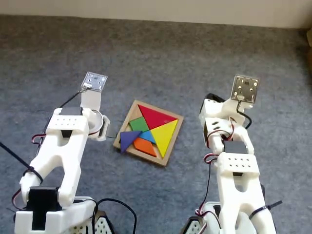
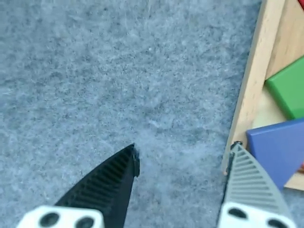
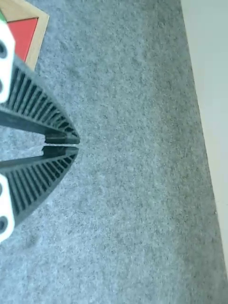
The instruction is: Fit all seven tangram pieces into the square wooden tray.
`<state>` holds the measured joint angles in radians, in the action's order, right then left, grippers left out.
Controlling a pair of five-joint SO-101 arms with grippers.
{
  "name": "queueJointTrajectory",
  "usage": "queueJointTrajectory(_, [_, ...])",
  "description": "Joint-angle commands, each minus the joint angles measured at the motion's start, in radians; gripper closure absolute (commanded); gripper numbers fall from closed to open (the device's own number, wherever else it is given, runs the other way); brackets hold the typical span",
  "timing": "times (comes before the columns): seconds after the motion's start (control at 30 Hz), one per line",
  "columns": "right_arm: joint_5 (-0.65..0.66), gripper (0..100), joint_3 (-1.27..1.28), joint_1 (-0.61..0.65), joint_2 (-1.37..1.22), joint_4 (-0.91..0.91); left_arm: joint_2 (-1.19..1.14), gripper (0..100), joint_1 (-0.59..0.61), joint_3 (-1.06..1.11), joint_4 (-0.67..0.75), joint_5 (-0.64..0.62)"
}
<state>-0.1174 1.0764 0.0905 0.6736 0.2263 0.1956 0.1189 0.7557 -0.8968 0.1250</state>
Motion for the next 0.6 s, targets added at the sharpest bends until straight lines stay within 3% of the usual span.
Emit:
queueJointTrajectory(0.0, [0.014, 97.1, -0.012, -0.013, 0.038, -0.03, 0.068, 71, -0.022, -0.005, 0.005, 0.011])
queueJointTrajectory(0.3, [0.014, 97.1, -0.012, -0.013, 0.038, -0.03, 0.251, 70, -0.067, 0.101, -0.031, 0.012])
queueJointTrajectory(0.57, [0.014, 97.1, -0.01, -0.013, 0.038, -0.03, 0.191, 71, -0.104, 0.108, -0.031, 0.08])
